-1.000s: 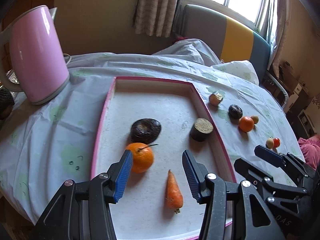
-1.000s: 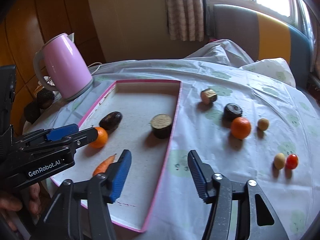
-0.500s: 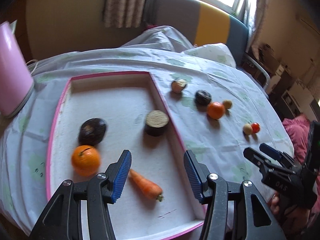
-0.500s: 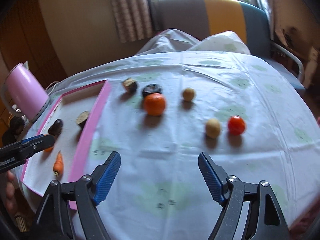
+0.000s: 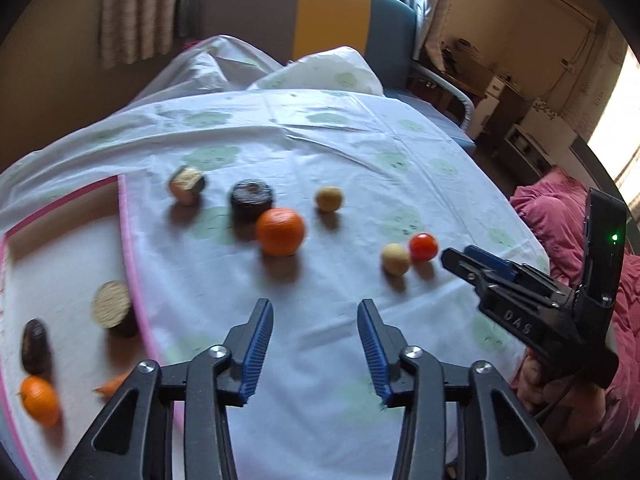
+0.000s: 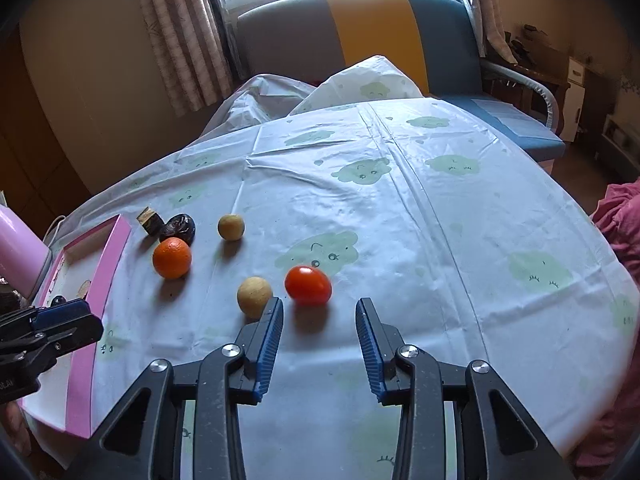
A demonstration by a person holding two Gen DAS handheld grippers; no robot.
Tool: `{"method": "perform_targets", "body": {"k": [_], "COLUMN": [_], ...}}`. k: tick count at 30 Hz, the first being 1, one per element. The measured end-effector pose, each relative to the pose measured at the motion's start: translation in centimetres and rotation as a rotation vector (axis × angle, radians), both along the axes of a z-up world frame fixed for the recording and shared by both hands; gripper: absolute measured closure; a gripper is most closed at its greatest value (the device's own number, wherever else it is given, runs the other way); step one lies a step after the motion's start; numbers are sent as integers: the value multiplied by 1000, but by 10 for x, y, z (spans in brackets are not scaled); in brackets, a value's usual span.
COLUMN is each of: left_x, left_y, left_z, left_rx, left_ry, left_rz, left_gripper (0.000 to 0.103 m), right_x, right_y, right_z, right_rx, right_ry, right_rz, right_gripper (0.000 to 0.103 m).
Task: Organize fruits
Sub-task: 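Grasp the yellow-green round fruit with the left gripper while the right grasps the red tomato, then lower the yellow-green fruit into the tray and open the left gripper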
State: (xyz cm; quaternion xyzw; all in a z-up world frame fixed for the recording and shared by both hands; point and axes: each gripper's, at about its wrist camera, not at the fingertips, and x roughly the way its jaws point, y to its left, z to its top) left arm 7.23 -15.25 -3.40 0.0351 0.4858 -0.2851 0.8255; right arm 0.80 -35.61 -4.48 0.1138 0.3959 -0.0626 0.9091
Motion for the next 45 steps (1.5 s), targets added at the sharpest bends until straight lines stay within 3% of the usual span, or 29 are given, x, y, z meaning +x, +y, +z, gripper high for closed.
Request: {"method": "perform_targets", "body": {"k": [9,10,18,24,26,27,31,38,45], "left_x": [13,15,20,26,27,27,25,14,1], "left_y": [-36,-38,-78,-99,-102,-101,-93,-62,-13], "left_z": [-15,-17,-24,-42,-42,-42,-40,-29,-5], "left_rx": [2,2,-3,41,46,45,43,51,29], "left_ry": [49,51,51,48,26,25,32,37,-1], "left_rz": [-21,-22,-82,-79,-81,-79,-63,14,67], "left_gripper": [60,60,60,60,70,76,76,76,76], "right_x": [32,32,18,15,15,14,15,25,18], "right_y": [-5,-6,-37,-47,-49,-49,-50,-33,-21], "right_z": [-18,-19,-17,-21,-25,-26,-28,-26,-22], "right_rx": [41,41,31,39,56,59,70,-66,-58], "right_ry": [21,18,-10,-11,-11,-19,-23,39,64], "right_rz": [120,126,11,17,15,12,-2,26,26], "right_gripper": [65,74,74,73,72,72,72,72,74]}}
